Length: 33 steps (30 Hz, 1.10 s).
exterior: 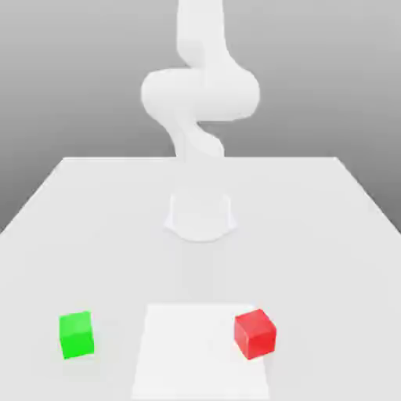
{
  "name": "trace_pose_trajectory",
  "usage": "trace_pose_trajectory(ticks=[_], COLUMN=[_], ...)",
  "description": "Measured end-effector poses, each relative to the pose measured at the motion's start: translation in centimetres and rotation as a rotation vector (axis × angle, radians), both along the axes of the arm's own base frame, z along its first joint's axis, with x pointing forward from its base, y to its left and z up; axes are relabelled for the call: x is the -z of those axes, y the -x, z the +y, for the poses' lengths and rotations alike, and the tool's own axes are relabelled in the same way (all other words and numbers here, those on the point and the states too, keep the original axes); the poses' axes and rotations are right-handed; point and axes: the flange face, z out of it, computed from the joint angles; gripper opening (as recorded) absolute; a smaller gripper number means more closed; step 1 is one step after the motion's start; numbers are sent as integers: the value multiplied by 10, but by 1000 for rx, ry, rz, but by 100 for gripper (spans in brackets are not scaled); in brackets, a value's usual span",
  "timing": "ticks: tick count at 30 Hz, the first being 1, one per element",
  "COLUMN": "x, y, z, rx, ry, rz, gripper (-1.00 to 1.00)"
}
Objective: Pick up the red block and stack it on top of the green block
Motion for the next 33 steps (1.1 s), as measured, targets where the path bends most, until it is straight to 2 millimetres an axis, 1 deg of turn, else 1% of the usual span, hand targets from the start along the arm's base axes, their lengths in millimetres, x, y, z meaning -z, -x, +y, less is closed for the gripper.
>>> trace_pose_trajectory(ticks=[2,5,7,10,12,15,17,20,22,26,27,32,33], x=[44,110,154,221,265,330,372,431,459,504,513,513,518], y=[-25,-52,-63,-72,-72,-63,-52,-28,-22,-20,-19,-19,-18], z=[9,22,31,44,53,64,71,81,81,80,80,81,80], rx=[-33,-81,-113,-162,-194,-243,-277,-332,-342,-344,-344,-345,-345], ry=[12,30,42,62,76,98,114,140,145,147,147,147,147], rz=[72,173,240,339,405,504,570,668,696,704,705,705,705], gripper=[0,0,0,0,0,0,0,0,0,0,-100,-100,-100])
